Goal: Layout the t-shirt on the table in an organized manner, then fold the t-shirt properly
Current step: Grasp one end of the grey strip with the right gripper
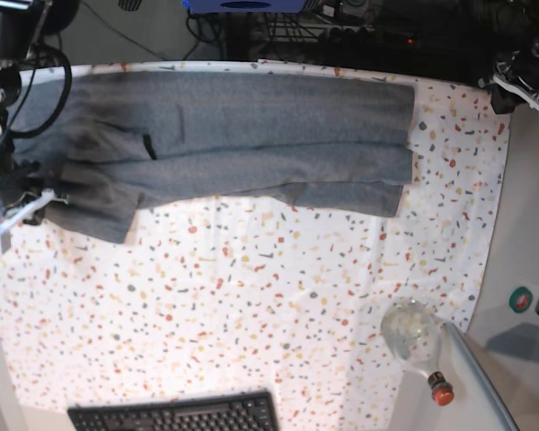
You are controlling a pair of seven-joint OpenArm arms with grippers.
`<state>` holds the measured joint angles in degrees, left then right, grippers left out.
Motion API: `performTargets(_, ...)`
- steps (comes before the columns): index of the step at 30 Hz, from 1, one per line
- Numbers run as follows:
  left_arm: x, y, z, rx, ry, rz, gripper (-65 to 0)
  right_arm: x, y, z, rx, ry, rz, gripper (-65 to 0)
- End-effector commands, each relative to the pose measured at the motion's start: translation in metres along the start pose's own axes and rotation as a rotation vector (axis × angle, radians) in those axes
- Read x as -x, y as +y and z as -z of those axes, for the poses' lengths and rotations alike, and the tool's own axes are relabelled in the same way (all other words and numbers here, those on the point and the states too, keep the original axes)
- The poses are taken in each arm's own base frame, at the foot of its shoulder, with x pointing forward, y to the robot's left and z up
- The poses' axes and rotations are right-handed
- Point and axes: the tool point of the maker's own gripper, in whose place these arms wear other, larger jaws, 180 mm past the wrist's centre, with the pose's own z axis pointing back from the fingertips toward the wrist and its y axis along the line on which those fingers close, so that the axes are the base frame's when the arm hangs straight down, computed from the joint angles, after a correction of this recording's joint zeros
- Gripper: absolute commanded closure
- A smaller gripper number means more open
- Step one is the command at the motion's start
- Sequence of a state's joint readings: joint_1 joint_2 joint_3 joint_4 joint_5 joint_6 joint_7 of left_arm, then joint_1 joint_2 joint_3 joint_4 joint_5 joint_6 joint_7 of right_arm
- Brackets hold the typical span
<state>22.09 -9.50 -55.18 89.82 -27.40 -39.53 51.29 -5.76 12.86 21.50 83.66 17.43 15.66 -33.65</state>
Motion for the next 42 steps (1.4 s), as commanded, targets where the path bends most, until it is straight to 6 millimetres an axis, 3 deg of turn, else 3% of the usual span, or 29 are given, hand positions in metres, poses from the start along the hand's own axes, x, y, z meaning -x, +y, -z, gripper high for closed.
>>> performTargets(1, -0.015, 0.0, 0.001, -0.01, -0.023, 0.046, 0.0, -0.013, 0.003, -0.011, -0.009, -0.055, -0.014, 0.0)
performTargets(4, -0.009, -0.005, 0.013, -0.045, 0.021, 0.08, 0.0, 0.007, 0.01, -0.029, -0.013, -0.042, -0.034, 0.0)
performTargets(9, -0.017, -0.012, 0.019, -0.037, 0.004, 0.078, 0.0, 0.046, 0.017, -0.035, -0.024, 0.032, -0.01, 0.0)
performTargets(21, -0.025, -0.012, 0.02, -0.038, -0.011, 0.082, 0.0, 0.092, 0.063, -0.065, -0.079, 0.077, 0.073, 0.0)
performTargets(26, -0.025, -0.012, 0.02, -0.038, -0.011, 0.082, 0.0, 0.094, 0.062, -0.066, -0.076, 0.081, 0.074, 0.0)
performTargets(29, -0.024, -0.011, 0.02, -0.039, -0.009, 0.083, 0.0, 0.083, 0.061, -0.076, -0.071, 0.048, 0.054, -20.0)
performTargets(31, -0.024, -0.011, 0.02, -0.039, -0.009, 0.083, 0.0, 0.074, 0.062, -0.085, -0.069, 0.018, 0.034, -30.0)
performTargets(33, -0.024, -0.012, 0.02, -0.038, -0.009, 0.081, 0.0, 0.062, 0.063, -0.09, -0.069, -0.017, 0.019, -34.2)
performTargets(38, -0.019, -0.011, 0.019, -0.039, 0.002, 0.081, 0.0, 0.047, 0.07, -0.092, -0.082, -0.054, 0.006, -28.7)
performTargets(42, -0.017, -0.011, 0.018, -0.04, 0.006, 0.081, 0.0, 0.047, 0.099, -0.087, -0.162, -0.048, -0.027, -14.9)
